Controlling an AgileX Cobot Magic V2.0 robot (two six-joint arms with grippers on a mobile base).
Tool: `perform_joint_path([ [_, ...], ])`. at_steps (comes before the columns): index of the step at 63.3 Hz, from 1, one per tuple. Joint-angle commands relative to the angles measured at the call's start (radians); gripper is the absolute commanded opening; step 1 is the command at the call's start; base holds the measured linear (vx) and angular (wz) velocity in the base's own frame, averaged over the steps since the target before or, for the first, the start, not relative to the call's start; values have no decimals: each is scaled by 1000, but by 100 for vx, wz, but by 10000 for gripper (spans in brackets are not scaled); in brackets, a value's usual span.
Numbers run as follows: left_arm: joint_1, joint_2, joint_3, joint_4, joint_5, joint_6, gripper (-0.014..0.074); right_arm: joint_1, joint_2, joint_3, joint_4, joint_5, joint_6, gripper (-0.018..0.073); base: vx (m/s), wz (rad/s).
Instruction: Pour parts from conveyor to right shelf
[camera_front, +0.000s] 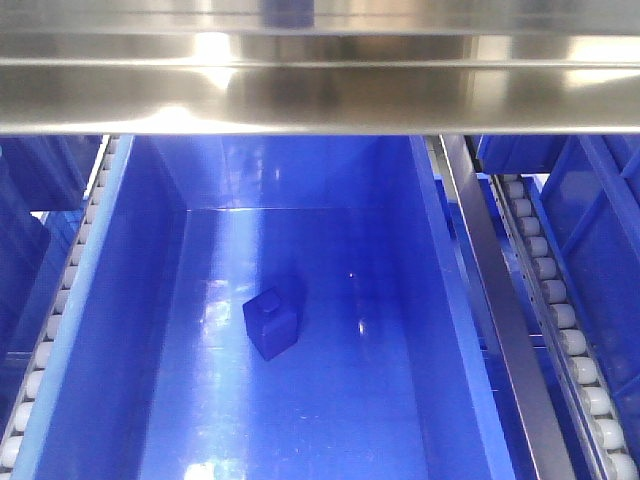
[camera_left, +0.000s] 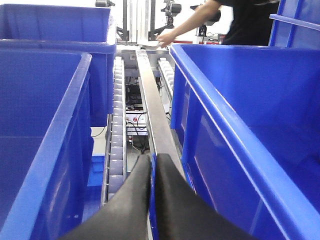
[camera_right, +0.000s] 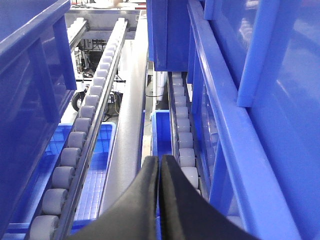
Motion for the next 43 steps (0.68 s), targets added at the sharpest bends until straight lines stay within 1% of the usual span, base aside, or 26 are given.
perform_joint_path([
  [1,-6,-15,33,-4,-78,-12,-6,3,-9,15,-7,-103,-18,-9,0,0],
  [43,-6,-15,33,-4,-78,-12,-6,3,-9,15,-7,-100,-18,-9,0,0],
])
